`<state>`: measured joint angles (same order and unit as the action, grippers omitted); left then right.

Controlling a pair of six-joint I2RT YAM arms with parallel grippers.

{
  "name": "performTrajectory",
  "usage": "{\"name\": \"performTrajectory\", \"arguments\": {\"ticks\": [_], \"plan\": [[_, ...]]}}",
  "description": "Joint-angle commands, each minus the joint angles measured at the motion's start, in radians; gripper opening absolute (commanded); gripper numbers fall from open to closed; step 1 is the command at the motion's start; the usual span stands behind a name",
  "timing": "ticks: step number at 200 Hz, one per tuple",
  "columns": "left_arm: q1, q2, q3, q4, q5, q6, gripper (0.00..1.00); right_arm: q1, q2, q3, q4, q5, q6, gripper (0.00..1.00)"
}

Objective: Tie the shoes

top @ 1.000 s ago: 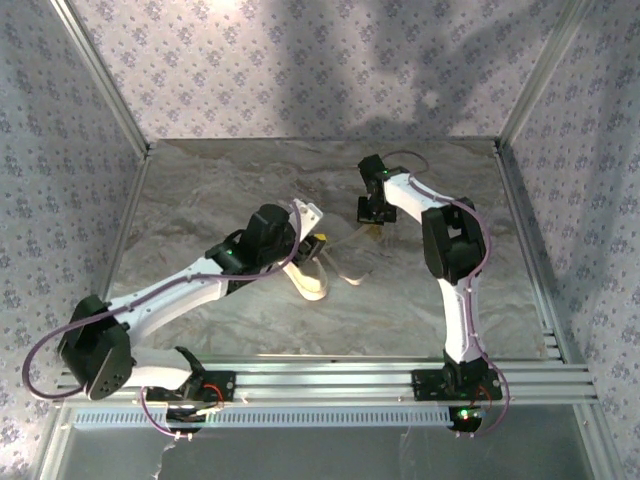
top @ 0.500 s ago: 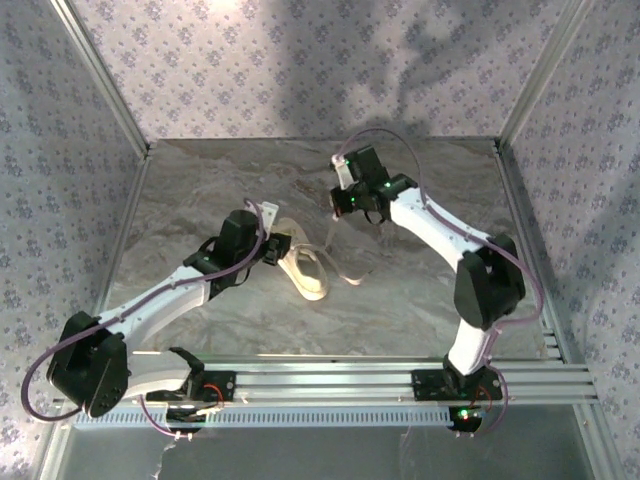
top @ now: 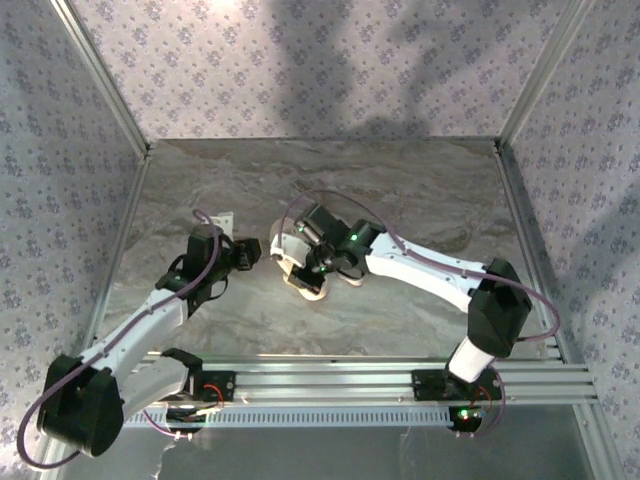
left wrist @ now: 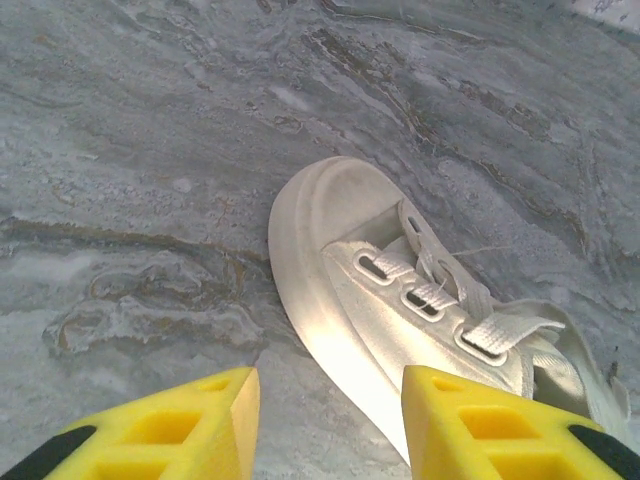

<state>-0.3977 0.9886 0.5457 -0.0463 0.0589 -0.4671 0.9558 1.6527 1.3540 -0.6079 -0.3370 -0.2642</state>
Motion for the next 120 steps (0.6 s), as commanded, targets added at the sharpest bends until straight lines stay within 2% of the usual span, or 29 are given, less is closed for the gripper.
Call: {"name": "performTrajectory", "arguments": {"ticks": [1,28,77,93,103,120], "plan": [[0.011,-0.060,-0.017,-0.053,0.004,-0.029,0.42,0.006,0.040,0.045,-0.056,-0.057,-0.031,0.00],[0.014,-0.108,-0.036,-0.105,-0.001,-0.028,0.43,0.012,0.085,0.091,-0.036,-0.095,0.018,0.00],[0.016,-0.152,-0.083,-0.137,-0.001,-0.062,0.49,-0.011,0.219,0.190,-0.033,0.013,0.215,0.00],[0.016,-0.154,-0.089,-0.174,-0.037,-0.098,0.49,-0.021,0.283,0.232,-0.064,0.045,0.283,0.06],[0.017,-0.147,-0.084,-0.204,-0.050,-0.114,0.50,-0.025,0.301,0.233,-0.058,0.050,0.323,0.16],[0.017,-0.127,-0.069,-0.256,-0.052,-0.151,0.50,-0.028,0.292,0.223,-0.041,0.029,0.341,0.26]]}}
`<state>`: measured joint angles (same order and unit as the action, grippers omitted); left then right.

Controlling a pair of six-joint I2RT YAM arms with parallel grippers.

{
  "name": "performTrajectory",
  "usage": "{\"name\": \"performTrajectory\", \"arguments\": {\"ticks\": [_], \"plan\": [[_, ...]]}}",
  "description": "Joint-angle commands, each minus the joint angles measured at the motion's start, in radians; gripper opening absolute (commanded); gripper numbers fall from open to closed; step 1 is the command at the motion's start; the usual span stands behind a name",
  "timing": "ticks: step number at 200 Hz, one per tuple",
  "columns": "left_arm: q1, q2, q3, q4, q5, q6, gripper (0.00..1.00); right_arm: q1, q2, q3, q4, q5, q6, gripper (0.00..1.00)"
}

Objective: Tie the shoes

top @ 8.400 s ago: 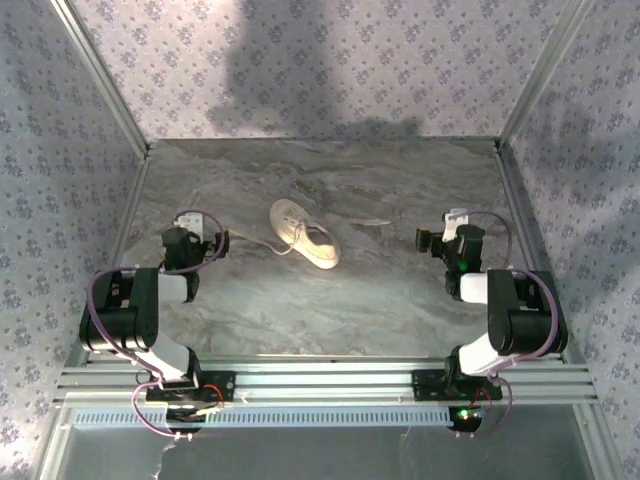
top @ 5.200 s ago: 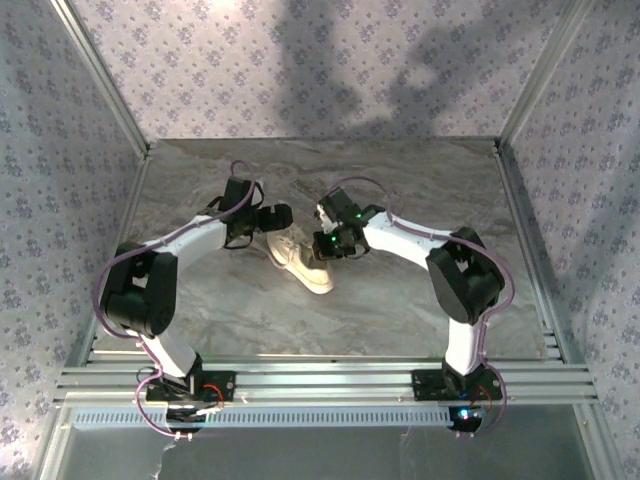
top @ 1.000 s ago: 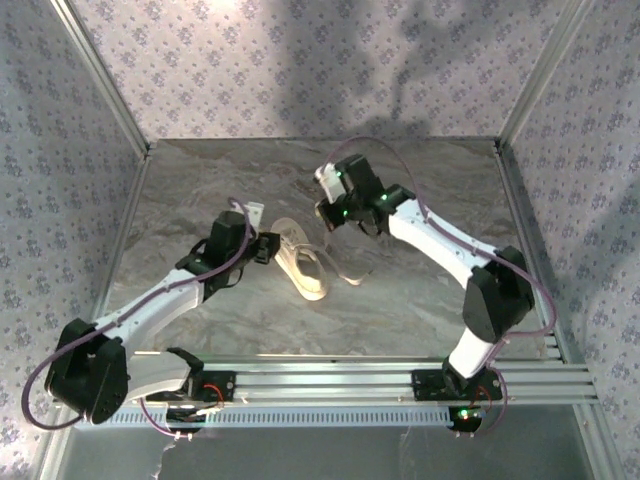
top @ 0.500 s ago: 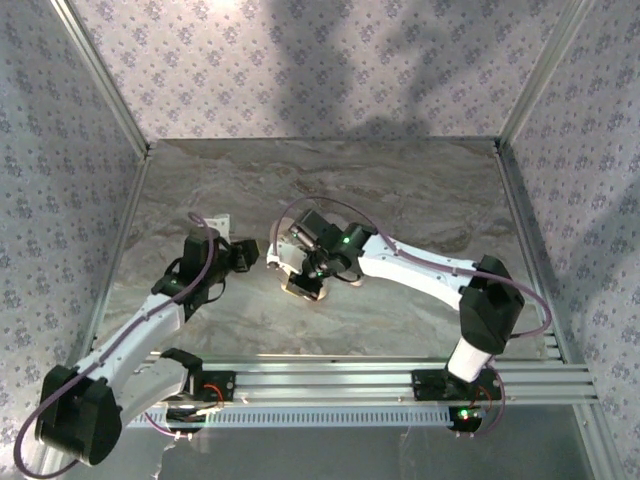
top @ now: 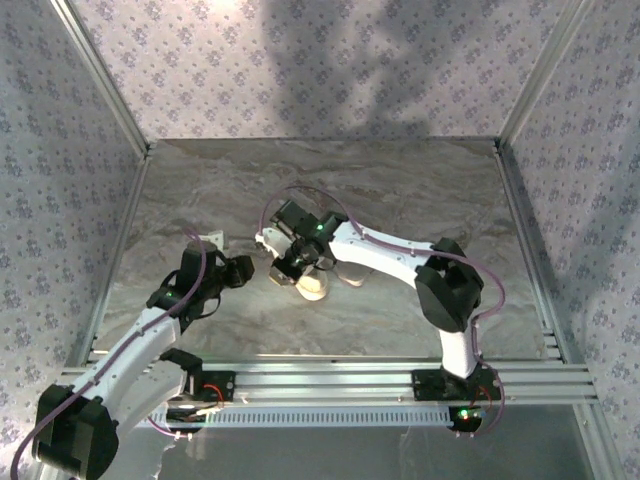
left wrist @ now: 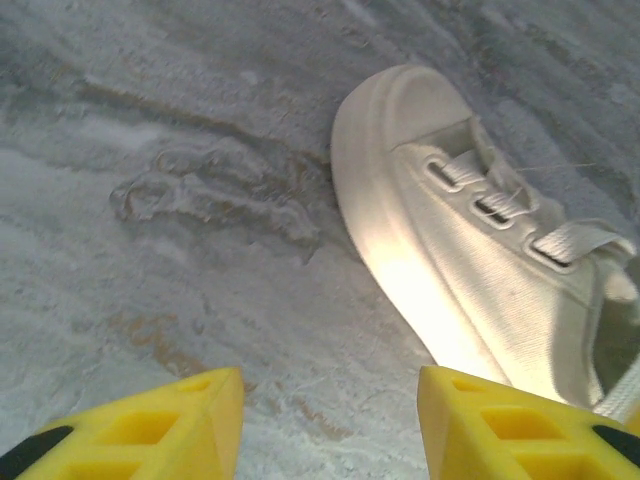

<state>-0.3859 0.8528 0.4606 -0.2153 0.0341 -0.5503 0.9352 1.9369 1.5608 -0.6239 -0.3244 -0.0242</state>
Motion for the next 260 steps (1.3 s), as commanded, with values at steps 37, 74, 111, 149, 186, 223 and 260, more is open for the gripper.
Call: {"name": "performTrajectory", "arguments": {"ticks": [37,74,111,149,186,223,260], "plan": [[-0.031,0.057,0.036,-0.187,-0.065,-0.242,0.47,-0.042,-0.061,0.011,-0.033,0.000,0.114,0.29],[-0.229,0.122,0.078,-0.243,-0.216,-0.569,0.43,-0.089,-0.145,-0.027,-0.036,0.013,0.118,0.30],[-0.372,0.319,0.199,-0.252,-0.227,-0.713,0.44,-0.083,-0.237,-0.110,-0.044,0.032,-0.030,0.31],[-0.225,0.340,0.187,-0.280,-0.131,-0.637,0.47,0.048,-0.345,-0.310,0.018,0.210,-0.385,0.42],[0.036,0.239,0.157,-0.336,0.045,-0.465,0.50,0.173,-0.247,-0.312,0.027,0.314,-0.624,0.50],[0.219,0.181,0.082,-0.321,0.167,-0.397,0.50,0.225,-0.001,-0.123,-0.110,0.388,-0.711,0.54],[0.296,0.161,0.046,-0.312,0.223,-0.351,0.50,0.228,0.161,-0.008,-0.154,0.469,-0.746,0.56]]}}
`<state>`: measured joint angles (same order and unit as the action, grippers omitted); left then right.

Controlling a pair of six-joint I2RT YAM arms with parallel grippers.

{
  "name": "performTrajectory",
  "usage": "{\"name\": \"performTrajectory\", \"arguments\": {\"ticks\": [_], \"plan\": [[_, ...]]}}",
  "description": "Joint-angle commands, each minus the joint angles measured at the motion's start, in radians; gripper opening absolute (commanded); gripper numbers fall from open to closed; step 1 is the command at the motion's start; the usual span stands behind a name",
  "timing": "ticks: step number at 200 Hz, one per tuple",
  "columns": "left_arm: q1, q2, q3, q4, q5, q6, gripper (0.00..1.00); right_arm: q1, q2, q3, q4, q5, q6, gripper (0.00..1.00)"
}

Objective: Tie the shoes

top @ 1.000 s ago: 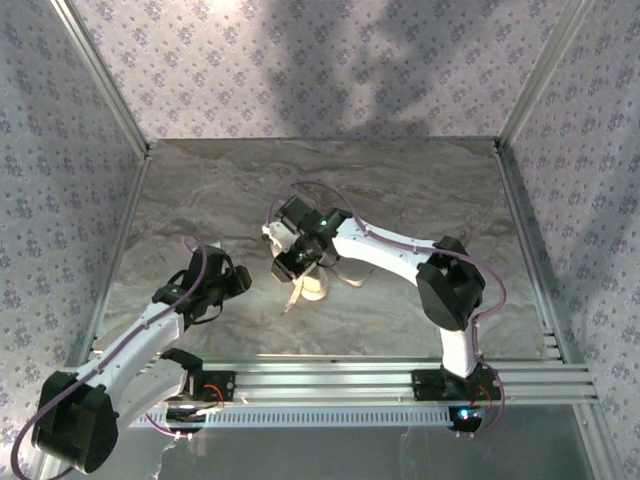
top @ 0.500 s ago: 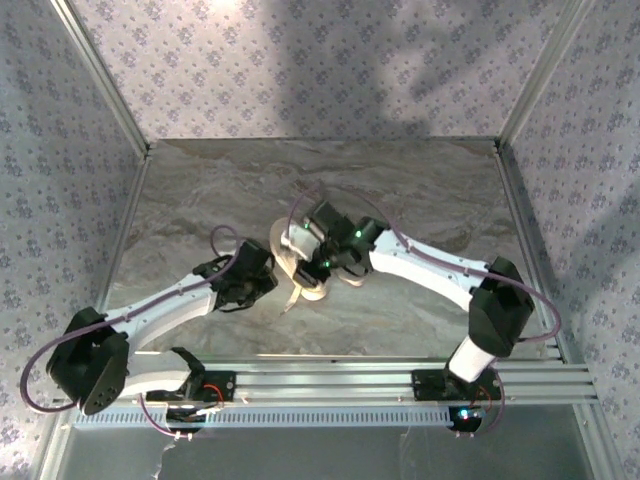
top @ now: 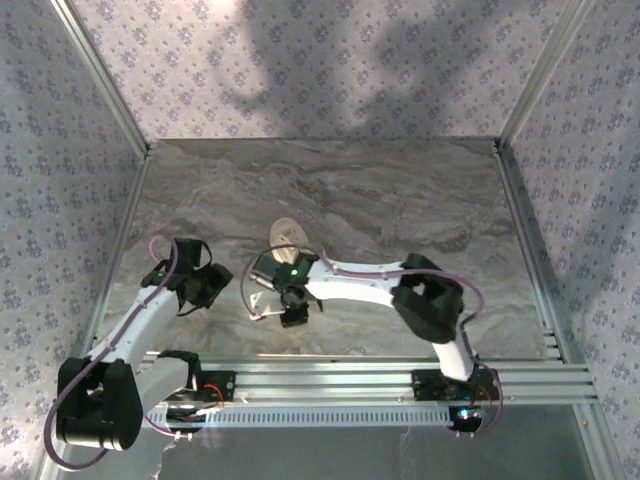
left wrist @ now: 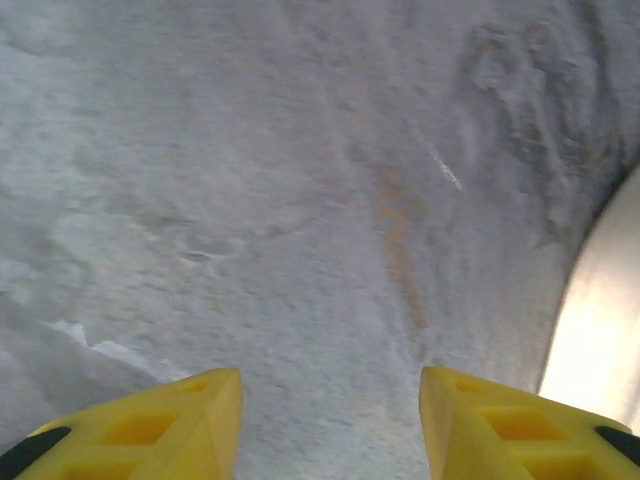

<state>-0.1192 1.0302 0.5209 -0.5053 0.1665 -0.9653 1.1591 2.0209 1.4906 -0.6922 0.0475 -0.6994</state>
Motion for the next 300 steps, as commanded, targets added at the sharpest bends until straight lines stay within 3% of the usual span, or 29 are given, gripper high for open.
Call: {"name": "performTrajectory", "arguments": {"ticks": [1,43,58,70,92,101,152,185,204,249,282,300], "plan": [[0.030,-0.017,-0.015,-0.022,0.090,0.065,0.50,0.004,0.080,0.065,-0.086,0.101,-0.071,0.56],[0.061,-0.022,-0.021,-0.042,0.106,0.108,0.50,-0.003,0.178,0.155,-0.115,0.161,-0.056,0.57],[0.065,-0.031,-0.021,-0.050,0.106,0.117,0.50,-0.011,0.210,0.188,-0.155,0.140,-0.038,0.51],[0.067,-0.041,-0.019,-0.055,0.105,0.125,0.50,-0.019,0.231,0.215,-0.195,0.116,-0.021,0.41],[0.073,-0.057,-0.010,-0.073,0.098,0.145,0.50,-0.032,0.239,0.235,-0.233,0.066,0.019,0.07],[0.075,-0.060,-0.002,-0.070,0.100,0.160,0.50,-0.041,0.231,0.250,-0.246,0.020,0.048,0.00],[0.079,-0.085,0.081,-0.015,0.140,0.322,0.51,-0.171,0.014,0.232,-0.119,-0.247,0.290,0.00],[0.056,-0.126,0.081,0.199,0.213,0.388,0.51,-0.283,-0.120,0.146,0.026,-0.378,0.507,0.00],[-0.025,-0.144,0.061,0.372,0.223,0.453,0.51,-0.342,-0.201,0.063,0.148,-0.428,0.660,0.00],[-0.315,-0.141,-0.050,0.832,0.130,0.719,0.53,-0.459,-0.317,-0.094,0.374,-0.518,0.988,0.00],[-0.368,-0.004,-0.029,0.968,0.235,0.713,0.53,-0.475,-0.335,-0.129,0.420,-0.537,1.080,0.00],[-0.411,0.051,-0.027,1.032,0.229,0.674,0.51,-0.475,-0.348,-0.153,0.453,-0.530,1.121,0.00]]}}
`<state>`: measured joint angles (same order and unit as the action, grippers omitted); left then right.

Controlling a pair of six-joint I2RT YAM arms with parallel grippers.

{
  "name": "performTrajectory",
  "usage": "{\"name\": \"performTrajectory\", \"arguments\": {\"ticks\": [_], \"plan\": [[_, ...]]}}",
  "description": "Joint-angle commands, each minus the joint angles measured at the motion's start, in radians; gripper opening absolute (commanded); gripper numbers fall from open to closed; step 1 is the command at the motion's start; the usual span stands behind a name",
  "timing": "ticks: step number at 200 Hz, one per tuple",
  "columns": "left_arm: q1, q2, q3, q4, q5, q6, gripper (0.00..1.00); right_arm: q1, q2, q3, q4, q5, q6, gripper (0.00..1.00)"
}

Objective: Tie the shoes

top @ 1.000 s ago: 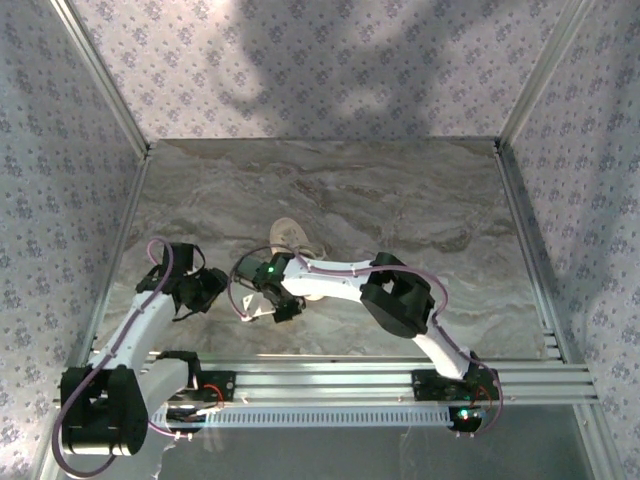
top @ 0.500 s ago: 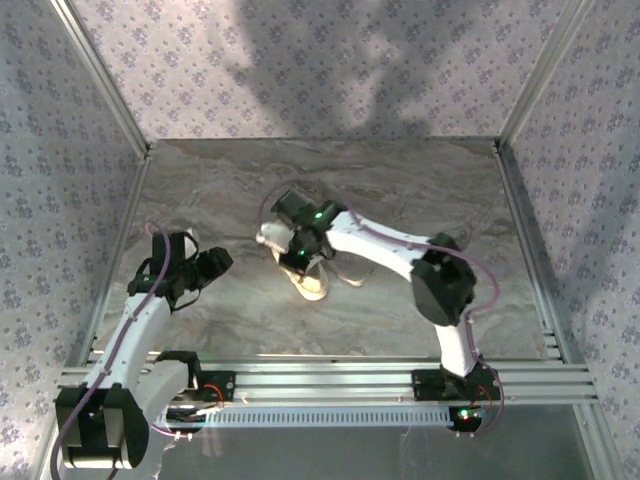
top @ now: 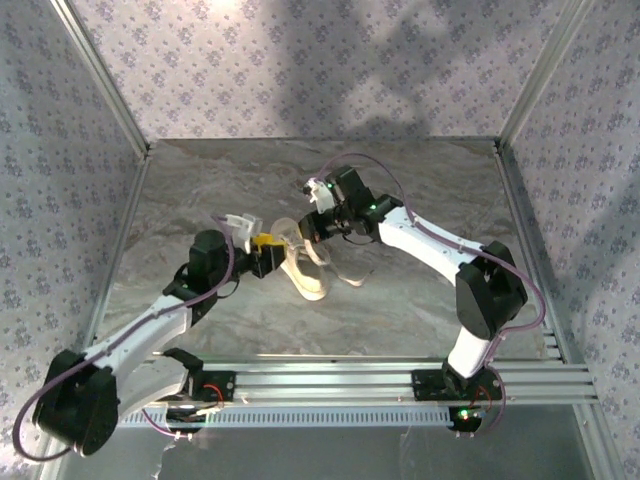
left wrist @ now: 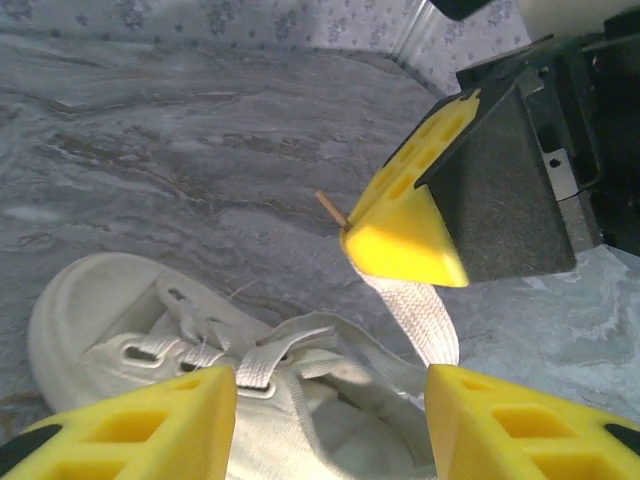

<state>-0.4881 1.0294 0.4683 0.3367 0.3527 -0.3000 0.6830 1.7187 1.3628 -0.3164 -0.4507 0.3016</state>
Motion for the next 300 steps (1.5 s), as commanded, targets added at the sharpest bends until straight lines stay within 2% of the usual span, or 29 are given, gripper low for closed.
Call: {"name": "performTrajectory", "arguments": {"ticks": [1,70,187,197,204,214,229,237,256,272,285,300], "plan": [[-0.044,0.054,0.024,0.196,0.042,0.006,0.51,0.001,-0.046,-0.026,0.079,-0.031,0.122,0.00],[-0.081,0.223,0.009,0.440,0.009,-0.220,0.50,0.015,-0.140,-0.150,0.241,0.079,0.269,0.00],[-0.126,0.374,0.086,0.580,0.074,-0.268,0.50,0.001,-0.168,-0.216,0.305,0.113,0.380,0.00],[-0.125,0.380,0.090,0.581,0.076,-0.273,0.45,0.000,-0.170,-0.220,0.313,0.110,0.390,0.00],[-0.124,0.383,0.092,0.581,0.076,-0.274,0.36,0.000,-0.171,-0.221,0.317,0.106,0.396,0.00],[-0.124,0.381,0.090,0.578,0.067,-0.273,0.15,0.000,-0.172,-0.221,0.321,0.096,0.400,0.00],[-0.121,0.358,0.083,0.537,0.037,-0.260,0.00,-0.003,-0.174,-0.214,0.312,0.082,0.388,0.00],[-0.119,0.336,0.082,0.484,0.025,-0.245,0.00,-0.005,-0.178,-0.213,0.297,0.079,0.371,0.04],[-0.109,0.272,0.092,0.294,0.016,-0.191,0.00,-0.020,-0.202,-0.220,0.263,0.069,0.335,0.22],[-0.101,0.222,0.105,0.112,0.016,-0.139,0.00,-0.046,-0.223,-0.228,0.245,0.029,0.244,0.38],[-0.093,0.192,0.104,0.003,0.026,-0.103,0.00,-0.075,-0.238,-0.223,0.216,-0.009,0.172,0.43],[-0.089,0.165,0.094,-0.083,0.037,-0.070,0.00,-0.116,-0.231,-0.211,0.172,-0.073,0.058,0.43]]}}
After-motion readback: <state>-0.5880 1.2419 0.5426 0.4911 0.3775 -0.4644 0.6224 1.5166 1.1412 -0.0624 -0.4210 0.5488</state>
